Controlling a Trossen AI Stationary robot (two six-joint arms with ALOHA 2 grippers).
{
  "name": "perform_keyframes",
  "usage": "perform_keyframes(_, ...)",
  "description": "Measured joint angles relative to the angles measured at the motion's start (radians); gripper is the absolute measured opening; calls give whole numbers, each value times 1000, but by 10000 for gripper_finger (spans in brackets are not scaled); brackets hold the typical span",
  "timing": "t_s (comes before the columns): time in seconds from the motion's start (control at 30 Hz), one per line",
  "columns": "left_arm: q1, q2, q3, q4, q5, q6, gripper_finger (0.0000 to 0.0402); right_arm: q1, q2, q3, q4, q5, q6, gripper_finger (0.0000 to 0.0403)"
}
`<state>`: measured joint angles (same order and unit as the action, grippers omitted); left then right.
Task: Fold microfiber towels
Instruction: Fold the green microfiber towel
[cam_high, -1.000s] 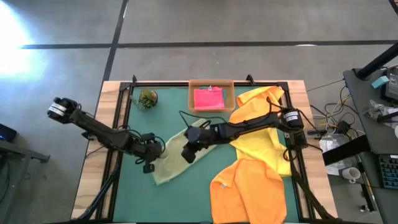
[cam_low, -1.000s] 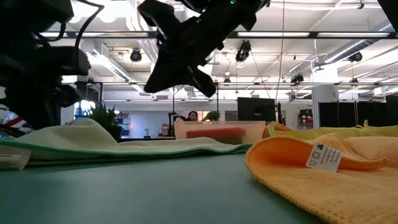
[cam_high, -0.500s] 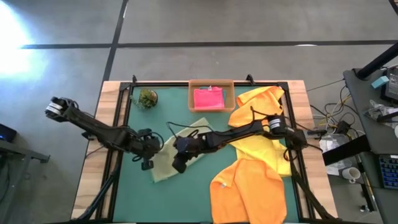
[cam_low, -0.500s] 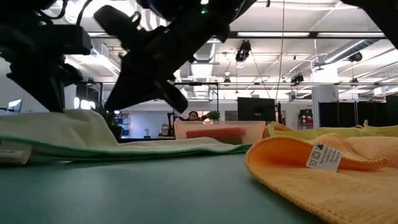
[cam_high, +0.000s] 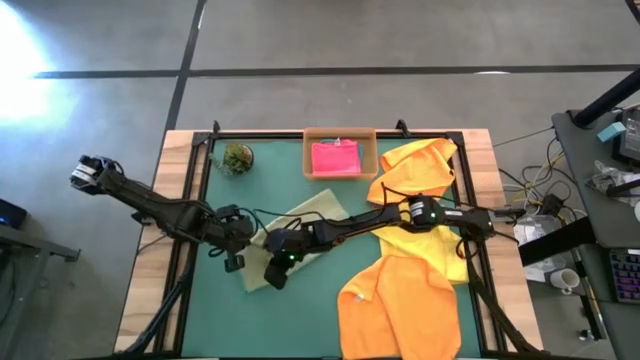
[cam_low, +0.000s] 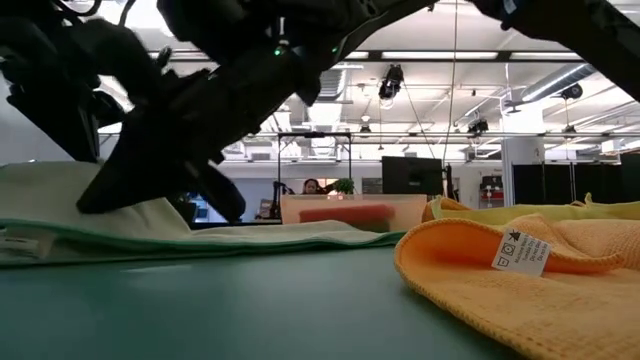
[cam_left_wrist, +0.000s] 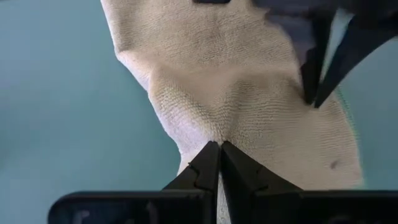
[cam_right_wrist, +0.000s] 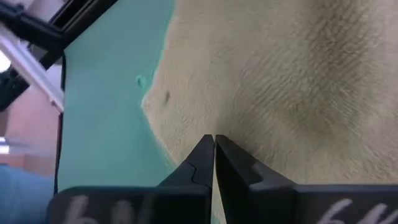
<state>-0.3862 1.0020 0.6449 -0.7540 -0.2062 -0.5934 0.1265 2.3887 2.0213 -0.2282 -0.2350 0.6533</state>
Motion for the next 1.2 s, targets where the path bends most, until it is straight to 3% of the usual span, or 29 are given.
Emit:
perform_keyframes(0.2, 0, -4, 0, 0, 17, 1, 0, 8, 32, 20, -33, 66, 64, 8)
perform_keyframes(0.8, 0, 50, -10, 2, 19, 57, 2, 27, 36, 19, -126, 107, 150, 8)
perform_keyframes(1.07, 0, 57, -4, -16, 19, 50, 66, 28, 36, 18, -126, 106, 151, 8)
perform_keyframes(1.2, 1, 56, 20, -139, 19, 74, 104, 31, 36, 18, -128, 75, 145, 8)
